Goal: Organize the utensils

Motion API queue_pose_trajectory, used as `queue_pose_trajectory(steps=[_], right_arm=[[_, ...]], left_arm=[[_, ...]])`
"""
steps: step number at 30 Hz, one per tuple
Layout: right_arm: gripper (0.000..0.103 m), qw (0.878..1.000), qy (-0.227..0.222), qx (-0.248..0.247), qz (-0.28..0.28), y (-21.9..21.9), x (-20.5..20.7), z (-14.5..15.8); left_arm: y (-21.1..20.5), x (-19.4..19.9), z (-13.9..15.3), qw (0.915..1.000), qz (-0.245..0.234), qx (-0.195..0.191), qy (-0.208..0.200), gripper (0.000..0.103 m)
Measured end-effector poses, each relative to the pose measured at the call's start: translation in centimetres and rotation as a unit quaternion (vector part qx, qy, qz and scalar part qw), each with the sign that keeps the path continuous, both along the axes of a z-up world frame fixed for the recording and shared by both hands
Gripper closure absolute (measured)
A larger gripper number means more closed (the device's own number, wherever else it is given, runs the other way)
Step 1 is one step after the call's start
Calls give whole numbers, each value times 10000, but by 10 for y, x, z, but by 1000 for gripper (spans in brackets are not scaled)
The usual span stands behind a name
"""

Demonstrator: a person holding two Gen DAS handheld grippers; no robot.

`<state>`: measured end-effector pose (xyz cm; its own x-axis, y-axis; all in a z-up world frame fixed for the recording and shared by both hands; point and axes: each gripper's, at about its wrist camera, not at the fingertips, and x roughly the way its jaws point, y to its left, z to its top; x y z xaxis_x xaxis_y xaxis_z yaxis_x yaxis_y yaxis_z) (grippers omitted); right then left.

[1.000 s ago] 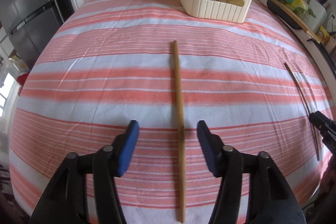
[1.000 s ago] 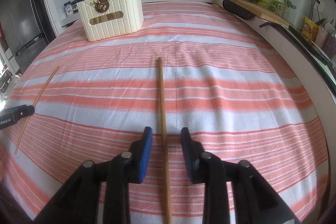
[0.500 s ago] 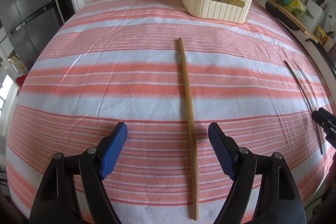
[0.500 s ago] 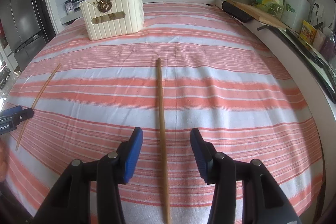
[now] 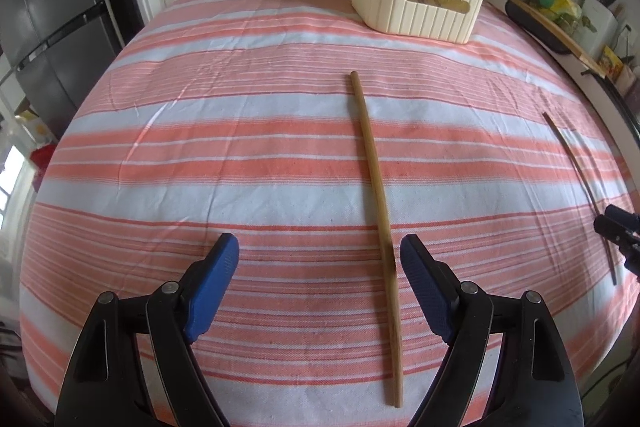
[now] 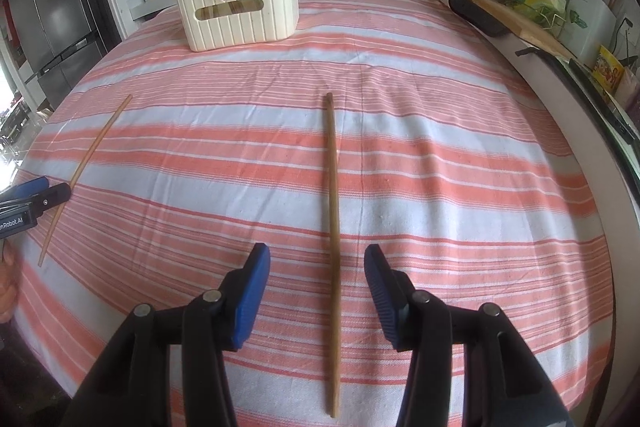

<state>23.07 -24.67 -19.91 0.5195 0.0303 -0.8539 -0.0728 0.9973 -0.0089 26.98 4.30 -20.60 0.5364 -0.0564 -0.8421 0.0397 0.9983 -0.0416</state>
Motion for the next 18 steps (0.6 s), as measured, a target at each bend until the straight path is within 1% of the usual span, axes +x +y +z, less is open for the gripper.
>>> queue_pose_trajectory(steps=[3,6,9,11,14,18], right_arm=[[53,9998,115,99,84,-2,1,5],[53,9995,191,184,147,-9,6,15],[53,9996,100,210,165,-17,17,31],[53,9995,114,230,167,-21,30,37],[53,9984,437,252,263,-20,53,31],[53,9962,710,134,487,-10,78,18]], left_arm=[[4,0,8,9999,-104,5,-21,19],[8,8,19,9997,-233,-64,-16,18],[11,23,25,9991,-388,-158,98,16],[11,36,24,9984,-476,-231,222,14],[9,55,17,9972,-561,-200,450,14],[2,81,7,9948,-695,37,741,14]])
